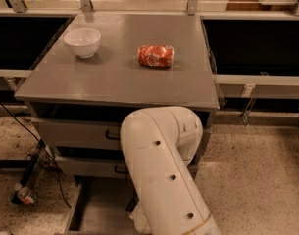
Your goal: Pick rxbar chocolate from bottom drawer and place on counter
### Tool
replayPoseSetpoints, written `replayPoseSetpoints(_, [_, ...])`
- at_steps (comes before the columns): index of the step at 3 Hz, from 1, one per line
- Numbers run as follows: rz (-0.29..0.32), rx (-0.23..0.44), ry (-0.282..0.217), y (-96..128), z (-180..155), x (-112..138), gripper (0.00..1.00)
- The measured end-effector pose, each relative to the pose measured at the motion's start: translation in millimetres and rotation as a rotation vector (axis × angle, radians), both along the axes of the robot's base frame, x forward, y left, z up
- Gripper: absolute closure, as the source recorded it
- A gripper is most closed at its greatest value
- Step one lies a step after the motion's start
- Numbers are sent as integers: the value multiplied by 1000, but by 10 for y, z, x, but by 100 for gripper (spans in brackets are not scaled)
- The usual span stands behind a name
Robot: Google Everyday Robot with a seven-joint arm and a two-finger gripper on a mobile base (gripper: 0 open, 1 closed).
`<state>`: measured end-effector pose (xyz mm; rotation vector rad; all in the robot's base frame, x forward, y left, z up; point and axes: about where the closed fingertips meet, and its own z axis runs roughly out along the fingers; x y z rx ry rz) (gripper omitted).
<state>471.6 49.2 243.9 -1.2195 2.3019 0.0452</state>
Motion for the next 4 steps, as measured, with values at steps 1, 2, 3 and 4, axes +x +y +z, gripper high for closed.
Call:
replayPoseSetpoints(1, [-1, -17, -49, -125, 100, 20, 100])
replayPoseSetpoints(2, [-2, -18, -49, -127, 102, 20, 100])
replayPoseSetpoints(3, [-35, -42, -61, -319, 186, 26, 100])
replayPoseSetpoints(4, [-108, -76, -76, -714, 298, 13, 100])
